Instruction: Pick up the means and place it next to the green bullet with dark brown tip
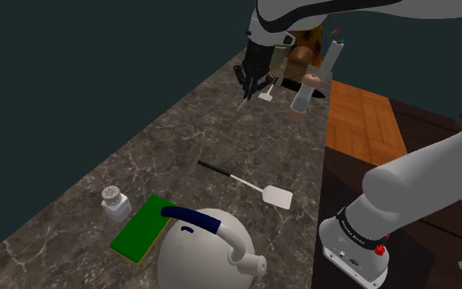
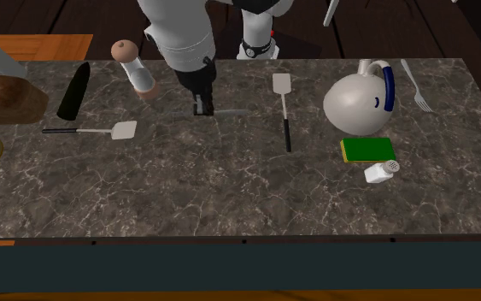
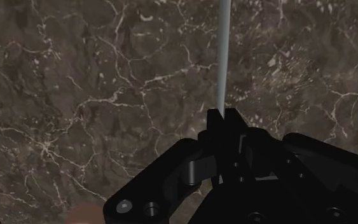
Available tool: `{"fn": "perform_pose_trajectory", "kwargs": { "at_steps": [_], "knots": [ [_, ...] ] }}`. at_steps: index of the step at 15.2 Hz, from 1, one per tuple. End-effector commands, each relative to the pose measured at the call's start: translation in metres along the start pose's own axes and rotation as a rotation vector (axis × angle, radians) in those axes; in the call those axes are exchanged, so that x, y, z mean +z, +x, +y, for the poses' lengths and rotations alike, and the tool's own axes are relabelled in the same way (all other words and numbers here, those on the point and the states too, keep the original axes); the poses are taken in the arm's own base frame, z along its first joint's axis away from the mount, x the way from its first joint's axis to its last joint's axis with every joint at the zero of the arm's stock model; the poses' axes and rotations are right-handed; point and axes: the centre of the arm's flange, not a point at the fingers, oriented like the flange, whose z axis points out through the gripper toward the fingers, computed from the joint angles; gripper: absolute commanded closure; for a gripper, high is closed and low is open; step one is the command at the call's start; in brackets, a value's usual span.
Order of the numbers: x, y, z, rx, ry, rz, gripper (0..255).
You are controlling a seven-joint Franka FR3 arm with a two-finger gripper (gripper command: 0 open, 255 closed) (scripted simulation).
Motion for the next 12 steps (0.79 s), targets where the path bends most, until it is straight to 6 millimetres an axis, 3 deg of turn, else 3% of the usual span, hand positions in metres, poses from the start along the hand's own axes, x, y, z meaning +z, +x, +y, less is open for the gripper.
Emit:
{"fn": "perform_pose_trajectory", "kwargs": {
  "at_steps": [1, 12],
  "knots": [
    [-0.003, 0.022, 0.018, -0.002, 0.000, 0.000, 255],
    [-0.009, 0.133, 0.112, -0.002, 0.000, 0.000, 255]
  ]
}}
